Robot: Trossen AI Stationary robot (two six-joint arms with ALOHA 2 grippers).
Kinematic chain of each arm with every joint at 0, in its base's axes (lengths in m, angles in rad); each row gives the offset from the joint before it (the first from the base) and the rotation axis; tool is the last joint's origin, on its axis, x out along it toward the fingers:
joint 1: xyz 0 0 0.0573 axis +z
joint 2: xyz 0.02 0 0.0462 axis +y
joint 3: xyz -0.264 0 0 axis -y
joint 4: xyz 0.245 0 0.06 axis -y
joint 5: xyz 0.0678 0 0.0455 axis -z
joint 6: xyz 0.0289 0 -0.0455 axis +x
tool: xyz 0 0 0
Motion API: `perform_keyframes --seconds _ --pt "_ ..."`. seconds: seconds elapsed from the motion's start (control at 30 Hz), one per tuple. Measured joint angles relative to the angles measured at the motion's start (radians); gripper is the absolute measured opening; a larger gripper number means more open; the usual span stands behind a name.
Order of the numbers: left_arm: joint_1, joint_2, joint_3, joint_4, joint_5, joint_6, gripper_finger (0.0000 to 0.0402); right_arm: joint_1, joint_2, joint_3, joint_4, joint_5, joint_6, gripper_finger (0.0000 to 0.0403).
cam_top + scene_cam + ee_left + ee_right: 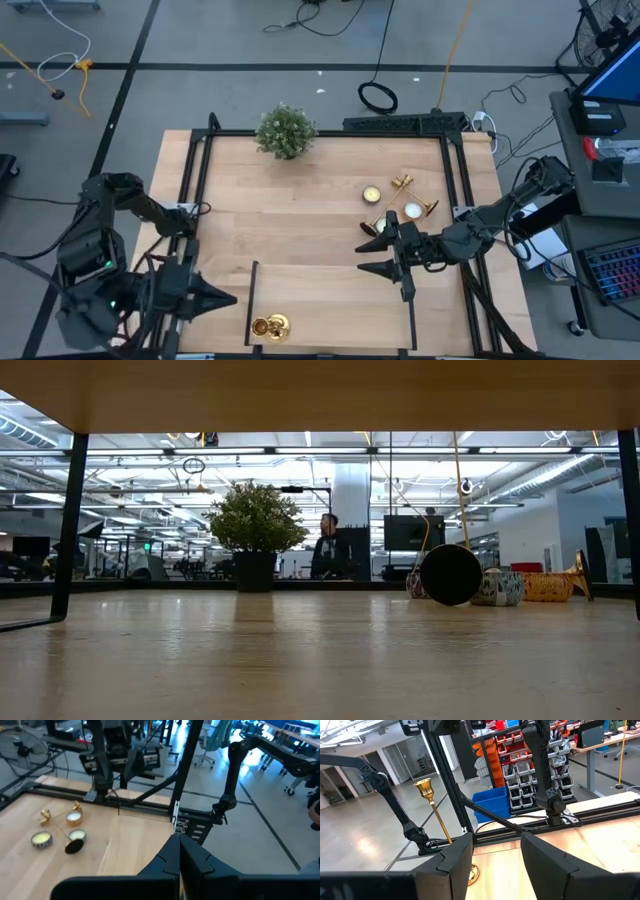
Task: Pick & Place candle stick holders
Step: Put the black patterned scented candle on the shelf
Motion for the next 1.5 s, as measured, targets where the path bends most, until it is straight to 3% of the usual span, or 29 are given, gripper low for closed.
perform_keyframes --seconds 0.17,0.73,0.97,1.5 --pt "0.068 -0.004 0.0 0.062 0.087 0.114 0.0 0.0 0.0 0.0 0.0 0.0 0.0 0.0164" --pt "0.296 -0.007 0.0 0.072 0.29 0.249 0.0 0.0 0.0 0.0 -0.001 0.0 -0.008 0.0164" --pt "0.374 -0.007 0.0 0.171 0.384 0.359 0.0 0.001 0.0 0.0 -0.002 -0.003 -0.008 0.0164" --pt "0.619 -0.007 0.0 0.161 0.627 0.448 0.0 0.001 0.0 0.0 -0.002 -0.029 -0.008 0.0164"
